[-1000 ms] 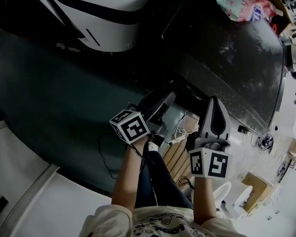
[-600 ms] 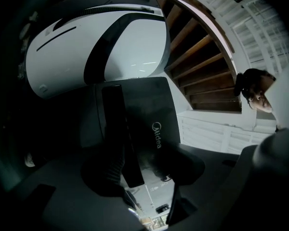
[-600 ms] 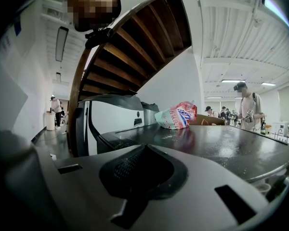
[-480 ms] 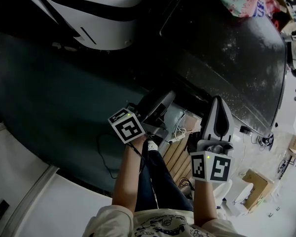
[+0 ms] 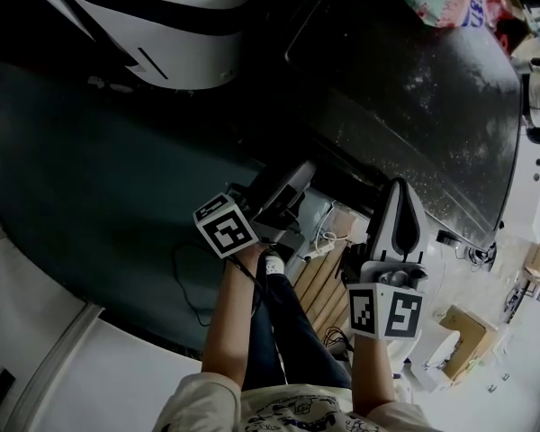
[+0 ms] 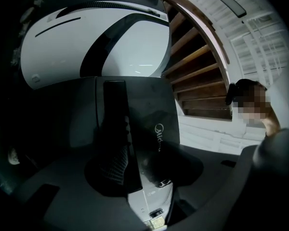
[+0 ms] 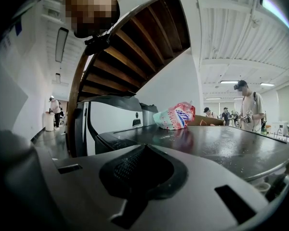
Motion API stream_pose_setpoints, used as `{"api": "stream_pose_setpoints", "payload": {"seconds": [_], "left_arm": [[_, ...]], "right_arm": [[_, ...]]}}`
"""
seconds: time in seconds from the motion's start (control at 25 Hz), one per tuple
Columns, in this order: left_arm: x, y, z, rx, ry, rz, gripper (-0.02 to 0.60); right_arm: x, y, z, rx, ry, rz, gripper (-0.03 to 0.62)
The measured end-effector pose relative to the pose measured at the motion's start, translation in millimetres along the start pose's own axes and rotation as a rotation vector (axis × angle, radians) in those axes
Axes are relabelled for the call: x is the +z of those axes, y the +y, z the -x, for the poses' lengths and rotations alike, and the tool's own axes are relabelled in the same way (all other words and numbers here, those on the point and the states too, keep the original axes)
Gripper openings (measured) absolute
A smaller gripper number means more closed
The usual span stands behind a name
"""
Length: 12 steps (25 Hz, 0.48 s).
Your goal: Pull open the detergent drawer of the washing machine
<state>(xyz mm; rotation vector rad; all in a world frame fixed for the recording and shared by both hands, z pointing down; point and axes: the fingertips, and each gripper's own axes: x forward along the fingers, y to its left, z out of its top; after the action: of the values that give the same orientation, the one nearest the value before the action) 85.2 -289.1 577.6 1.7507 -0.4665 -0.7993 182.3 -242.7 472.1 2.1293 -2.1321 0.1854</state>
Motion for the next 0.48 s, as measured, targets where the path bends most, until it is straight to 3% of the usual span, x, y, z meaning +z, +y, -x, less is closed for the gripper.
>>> {"api": "stream_pose_setpoints", "payload": {"seconds": [0.48], "left_arm": [[-1.2, -3.5, -1.8, -0.107, 0.002, 0.039, 0.167]], "right_arm": [[-6.4, -0.3, 2.2, -0.011, 0.001, -0.008, 0.014]]}}
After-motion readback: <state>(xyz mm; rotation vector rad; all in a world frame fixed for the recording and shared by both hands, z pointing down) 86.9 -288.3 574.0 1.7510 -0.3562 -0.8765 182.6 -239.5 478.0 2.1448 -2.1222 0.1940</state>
